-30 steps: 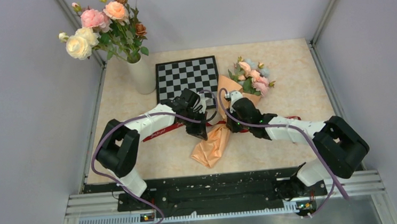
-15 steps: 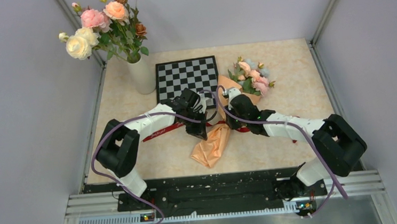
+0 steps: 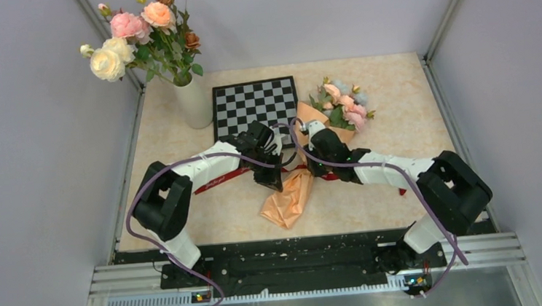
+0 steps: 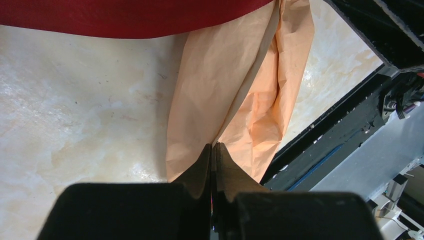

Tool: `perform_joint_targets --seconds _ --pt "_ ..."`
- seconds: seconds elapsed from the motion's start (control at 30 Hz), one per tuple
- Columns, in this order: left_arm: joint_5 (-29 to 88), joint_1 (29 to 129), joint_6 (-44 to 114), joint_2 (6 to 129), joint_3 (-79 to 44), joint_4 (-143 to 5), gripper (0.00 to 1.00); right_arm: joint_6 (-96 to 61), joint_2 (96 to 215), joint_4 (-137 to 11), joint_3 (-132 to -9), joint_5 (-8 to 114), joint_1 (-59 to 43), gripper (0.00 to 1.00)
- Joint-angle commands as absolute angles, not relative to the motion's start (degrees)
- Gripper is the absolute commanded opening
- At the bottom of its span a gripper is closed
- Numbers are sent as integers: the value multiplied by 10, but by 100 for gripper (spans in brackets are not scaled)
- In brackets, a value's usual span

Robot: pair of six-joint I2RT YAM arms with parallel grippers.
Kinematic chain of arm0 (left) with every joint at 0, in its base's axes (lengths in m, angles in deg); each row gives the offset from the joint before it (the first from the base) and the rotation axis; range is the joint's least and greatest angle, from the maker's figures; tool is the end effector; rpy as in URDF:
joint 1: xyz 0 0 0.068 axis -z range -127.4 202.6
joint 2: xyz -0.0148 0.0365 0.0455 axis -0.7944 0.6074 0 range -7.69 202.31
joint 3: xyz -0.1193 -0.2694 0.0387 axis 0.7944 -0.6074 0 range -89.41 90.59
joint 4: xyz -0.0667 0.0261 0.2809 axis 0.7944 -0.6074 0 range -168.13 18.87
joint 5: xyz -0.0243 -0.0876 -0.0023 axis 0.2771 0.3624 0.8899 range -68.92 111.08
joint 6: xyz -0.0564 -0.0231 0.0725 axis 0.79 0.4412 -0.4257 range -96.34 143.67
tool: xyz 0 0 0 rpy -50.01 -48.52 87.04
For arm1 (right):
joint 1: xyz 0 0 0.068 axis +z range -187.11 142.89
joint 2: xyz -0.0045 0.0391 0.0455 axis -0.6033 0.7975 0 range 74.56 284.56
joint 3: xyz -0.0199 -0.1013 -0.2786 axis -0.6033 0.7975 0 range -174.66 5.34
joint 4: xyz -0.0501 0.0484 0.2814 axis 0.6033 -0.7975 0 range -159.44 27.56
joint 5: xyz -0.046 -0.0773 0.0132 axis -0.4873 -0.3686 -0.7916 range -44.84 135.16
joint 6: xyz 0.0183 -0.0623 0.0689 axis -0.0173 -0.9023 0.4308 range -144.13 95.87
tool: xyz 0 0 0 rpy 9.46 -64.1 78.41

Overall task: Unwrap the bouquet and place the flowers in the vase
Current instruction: Untie the ribbon from the wrapping paper.

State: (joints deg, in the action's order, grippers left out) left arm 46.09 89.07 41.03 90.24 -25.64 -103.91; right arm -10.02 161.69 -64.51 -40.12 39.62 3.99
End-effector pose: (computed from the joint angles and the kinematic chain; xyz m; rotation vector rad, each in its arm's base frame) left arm 0.2846 -0.2554 0.1555 0.6033 2.8031 -0.8312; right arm 0.2812 0.2343 0.1539 -0.5029 2.3050 0.3655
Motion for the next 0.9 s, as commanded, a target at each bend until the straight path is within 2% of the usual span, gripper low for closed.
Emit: perform_joint_targets --seconds 0.0,0.47,0.53,0.6,0.87 --pt "462 893 400 907 -238 -1047 0 -114 1638 -635 -423 373 44 16" --pt "466 894 401 912 -237 -1047 0 -70 1693 -629 -410 299 50 17" --pt "466 894 401 912 -237 -1046 0 -62 1695 -628 -410 291 50 14" --pt "467 894 401 913 -237 -1046 0 -54 1694 -628 -408 287 50 0" --pt "466 894 402 914 -237 -1045 0 -12 1612 -529 -335 227 56 0"
